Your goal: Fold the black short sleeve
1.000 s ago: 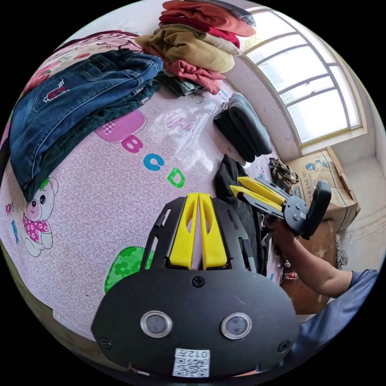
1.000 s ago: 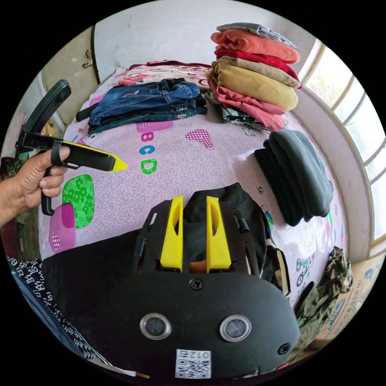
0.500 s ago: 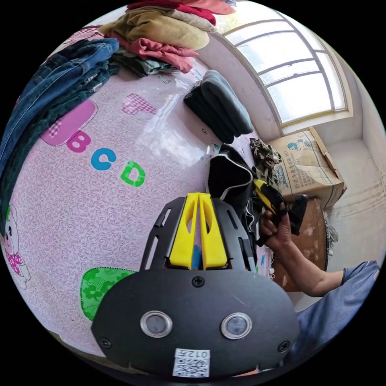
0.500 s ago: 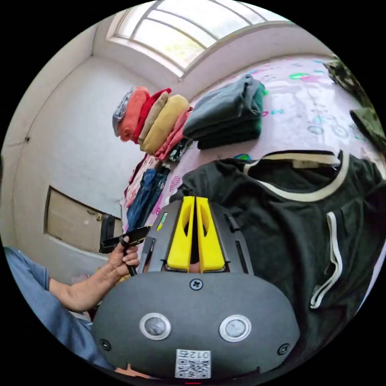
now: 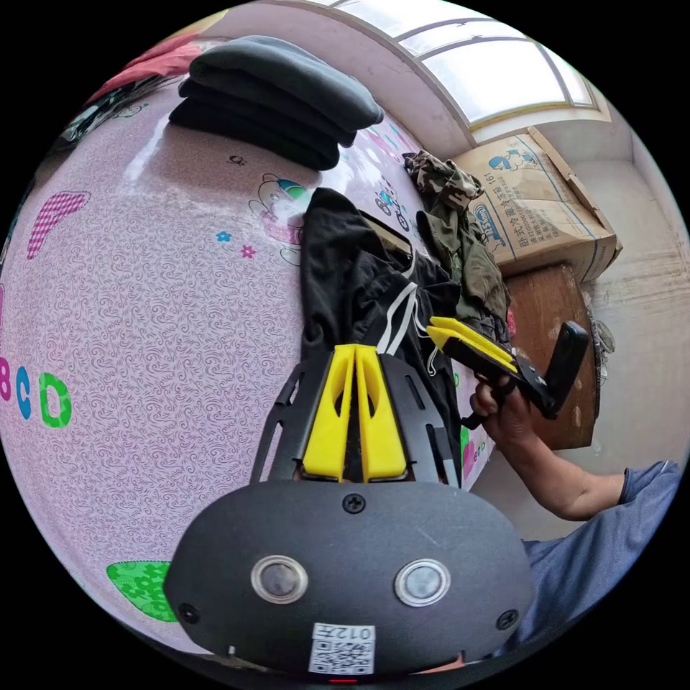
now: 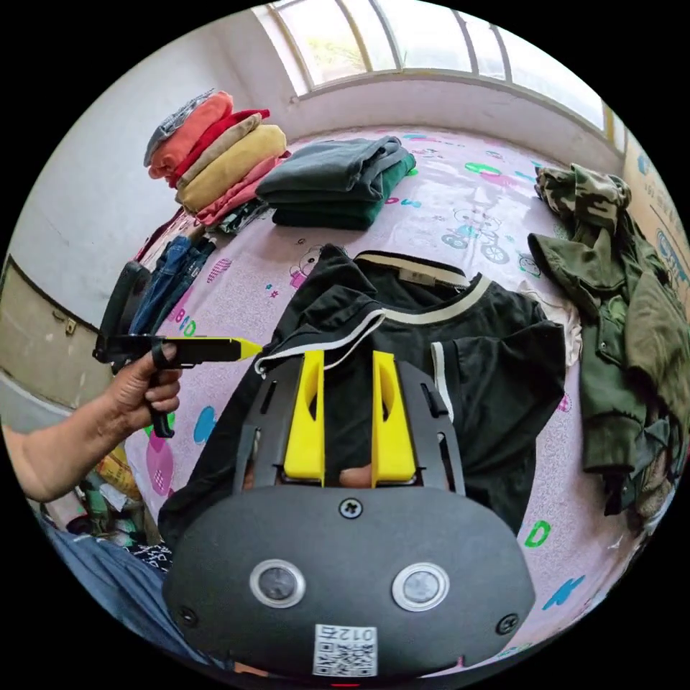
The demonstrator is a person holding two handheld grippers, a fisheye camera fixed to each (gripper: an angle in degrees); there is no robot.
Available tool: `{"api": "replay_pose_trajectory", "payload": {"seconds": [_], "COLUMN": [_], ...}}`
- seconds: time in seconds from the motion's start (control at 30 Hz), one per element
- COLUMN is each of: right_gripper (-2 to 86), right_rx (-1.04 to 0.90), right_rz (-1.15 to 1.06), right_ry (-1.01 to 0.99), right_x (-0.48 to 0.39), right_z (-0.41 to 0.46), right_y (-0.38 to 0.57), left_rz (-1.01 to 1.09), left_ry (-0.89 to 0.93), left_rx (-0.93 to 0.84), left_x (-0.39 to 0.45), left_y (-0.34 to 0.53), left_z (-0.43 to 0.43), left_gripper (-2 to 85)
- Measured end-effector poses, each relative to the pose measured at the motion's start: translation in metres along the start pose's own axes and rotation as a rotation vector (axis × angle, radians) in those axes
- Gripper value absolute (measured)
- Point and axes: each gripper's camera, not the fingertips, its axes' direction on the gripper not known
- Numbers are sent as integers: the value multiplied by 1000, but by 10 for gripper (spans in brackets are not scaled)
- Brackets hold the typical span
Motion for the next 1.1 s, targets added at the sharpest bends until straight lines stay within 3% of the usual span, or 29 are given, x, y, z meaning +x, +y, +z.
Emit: {"api": "replay_pose_trajectory", "payload": {"seconds": [0.13,0.27,0.37,0.5,0.6,0.7,0.77,0.9,1.0,1.1], "right_gripper": [95,63,20,12,15,22,25,30,46,63], "right_rx": [-6,-58,-90,-126,-291,-438,-433,-225,-212,-217], "right_rz": [254,292,205,15,-124,-222,-231,-235,-246,-211], "right_ry": [-133,-179,-163,-79,-42,83,126,27,-49,-104], "right_x": [61,79,73,81,109,131,138,114,76,54], "right_z": [21,43,44,20,29,48,44,3,4,14], "right_y": [-28,-44,-55,-88,-122,-134,-133,-103,-61,-26], "left_rz": [21,-5,9,143,246,347,346,198,107,145], "left_ry": [-40,-95,-80,219,290,340,289,158,93,53], "left_rx": [5,22,24,-55,-116,-58,1,89,117,124], "left_x": [11,14,22,62,99,127,127,85,59,62], "left_y": [6,12,17,13,8,19,29,46,41,15], "left_z": [-1,-1,1,28,53,48,34,5,-7,-14], "left_gripper": [4,3,4,5,5,5,5,6,5,5]}}
